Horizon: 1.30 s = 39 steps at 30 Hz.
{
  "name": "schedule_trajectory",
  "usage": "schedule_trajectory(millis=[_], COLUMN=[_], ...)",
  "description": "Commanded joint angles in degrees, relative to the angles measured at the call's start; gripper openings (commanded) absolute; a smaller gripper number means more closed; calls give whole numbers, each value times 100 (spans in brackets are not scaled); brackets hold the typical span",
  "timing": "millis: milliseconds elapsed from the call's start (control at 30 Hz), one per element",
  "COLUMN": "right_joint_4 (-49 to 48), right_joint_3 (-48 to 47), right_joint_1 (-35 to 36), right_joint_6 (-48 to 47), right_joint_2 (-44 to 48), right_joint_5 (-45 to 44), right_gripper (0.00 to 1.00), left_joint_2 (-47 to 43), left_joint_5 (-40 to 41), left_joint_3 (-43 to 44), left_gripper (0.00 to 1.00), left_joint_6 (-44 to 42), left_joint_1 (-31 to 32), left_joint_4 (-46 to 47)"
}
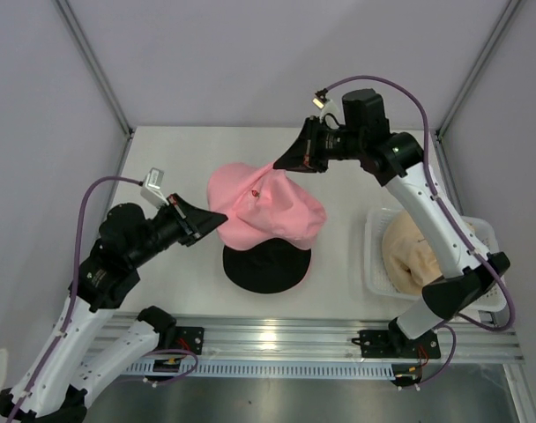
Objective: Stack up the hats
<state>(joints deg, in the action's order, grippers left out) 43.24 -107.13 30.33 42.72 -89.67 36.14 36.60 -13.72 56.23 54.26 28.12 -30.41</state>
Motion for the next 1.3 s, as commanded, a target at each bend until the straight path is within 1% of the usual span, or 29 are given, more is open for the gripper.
schedule_trajectory(millis=[0,67,100,133,167,200,267,333,367,467,500,567,600,700,767,833,933,1000,1133,1267], right_joint_4=[52,122,149,175,245,298,386,640,798,1088,1194,1335,1344,1388,1485,1512,1477,1468,1573,1573], right_joint_3=[-510,-545,-589,-720,-800,-870,-1089,-1501,-1930,-2600,-3002,-3260,-3357,-3349,-3341,-3227,-3077,-3103,-3208,-3068], right_joint_1=[-123,-132,-132,-124,-123,-123,-149,-237,-281,-387,-387,-413,-431,-457,-501,-493,-484,-519,-677,-958], right_joint_6=[-361,-396,-413,-422,-483,-510,-598,-765,-782,-844,-905,-906,-906,-914,-985,-1055,-1125,-1169,-1301,-1354], right_joint_2=[-225,-358,-489,-560,-621,-674,-806,-964,-1156,-1526,-1614,-1755,-1756,-1633,-1528,-1291,-983,-886,-684,-499], right_joint_5=[-1030,-1021,-1030,-1047,-1117,-1153,-1249,-1416,-1408,-1250,-1258,-1189,-1153,-1136,-1153,-1232,-1329,-1399,-1557,-1505], right_gripper=[0,0,0,0,0,0,0,0,0,0,0,0,0,0,0,0,0,0,0,0], left_joint_2=[-442,-575,-584,-566,-540,-522,-531,-584,-540,-242,-189,-22,22,163,242,269,321,435,944,1182], left_joint_5=[405,221,11,-69,-105,-96,263,160,37,-88,-70,-18,26,334,431,606,747,826,906,1116], left_joint_3=[-340,-551,-534,-490,-464,-394,-367,-428,-446,-262,-148,-95,54,256,310,310,354,563,828,1066], left_gripper=[1,1,1,1,1,1,1,1,1,1,1,1,1,1,1,1,1,1,1,1], left_joint_6=[524,848,928,1094,1087,1061,999,1069,1165,1184,1166,1192,1227,1271,1306,1376,1377,1316,1149,981], left_joint_1=[-78,-78,-78,-78,-78,-78,-78,-78,-78,27,114,194,333,641,966,1273,1572,1723,2074,2250], left_joint_4=[-932,-660,-537,-527,-536,-605,-973,-722,-503,-334,-255,-123,-62,-52,-96,-88,17,132,264,124])
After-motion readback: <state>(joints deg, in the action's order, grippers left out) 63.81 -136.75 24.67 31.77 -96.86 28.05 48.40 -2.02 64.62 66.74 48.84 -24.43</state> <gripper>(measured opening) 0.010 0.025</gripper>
